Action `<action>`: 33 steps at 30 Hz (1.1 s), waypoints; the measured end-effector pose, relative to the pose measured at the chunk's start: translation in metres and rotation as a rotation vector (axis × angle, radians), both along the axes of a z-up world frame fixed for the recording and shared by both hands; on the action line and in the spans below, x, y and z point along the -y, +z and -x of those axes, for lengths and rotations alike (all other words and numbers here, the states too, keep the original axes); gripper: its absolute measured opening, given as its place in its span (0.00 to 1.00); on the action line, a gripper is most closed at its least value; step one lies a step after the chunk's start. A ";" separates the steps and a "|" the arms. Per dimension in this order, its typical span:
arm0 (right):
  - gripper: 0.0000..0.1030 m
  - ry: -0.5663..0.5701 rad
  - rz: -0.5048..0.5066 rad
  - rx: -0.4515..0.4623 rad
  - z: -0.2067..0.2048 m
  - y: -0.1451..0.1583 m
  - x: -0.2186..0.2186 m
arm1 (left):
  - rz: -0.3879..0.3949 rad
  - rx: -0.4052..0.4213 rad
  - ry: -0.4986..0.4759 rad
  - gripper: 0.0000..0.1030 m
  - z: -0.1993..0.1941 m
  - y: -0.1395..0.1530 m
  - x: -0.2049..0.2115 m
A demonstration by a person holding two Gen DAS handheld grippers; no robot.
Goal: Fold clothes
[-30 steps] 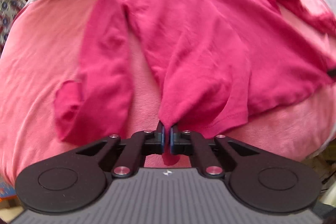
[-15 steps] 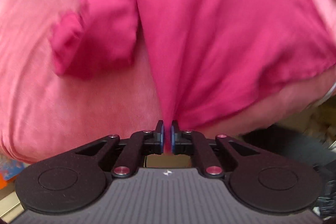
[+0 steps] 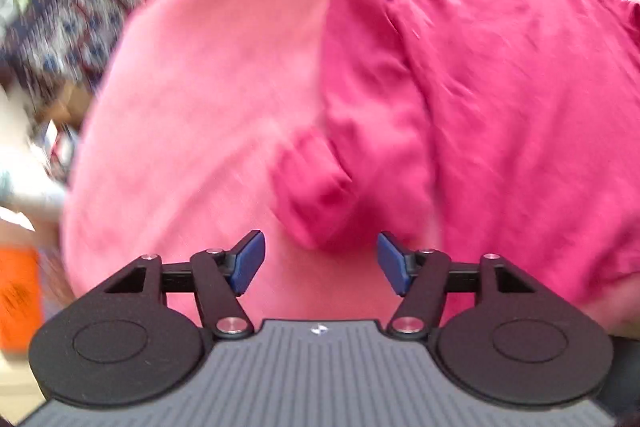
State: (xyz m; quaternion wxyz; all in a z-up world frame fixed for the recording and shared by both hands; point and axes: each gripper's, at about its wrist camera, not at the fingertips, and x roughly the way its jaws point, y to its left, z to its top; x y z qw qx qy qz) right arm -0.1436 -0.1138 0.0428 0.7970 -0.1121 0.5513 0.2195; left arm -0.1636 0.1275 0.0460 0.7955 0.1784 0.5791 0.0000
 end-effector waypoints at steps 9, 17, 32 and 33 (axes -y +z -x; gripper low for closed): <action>0.44 0.224 0.006 0.244 -0.069 -0.036 -0.091 | -0.036 0.032 -0.323 0.65 -0.021 -0.036 0.001; 0.44 0.270 0.010 0.263 -0.109 -0.056 -0.141 | 0.131 0.028 -0.254 0.57 -0.041 -0.070 0.001; 0.46 0.310 0.065 0.241 -0.117 -0.068 -0.179 | -0.004 0.253 0.520 0.19 -0.048 -0.023 -0.132; 0.46 0.312 0.065 0.242 -0.118 -0.069 -0.182 | -0.017 0.247 0.522 0.19 -0.049 -0.025 -0.136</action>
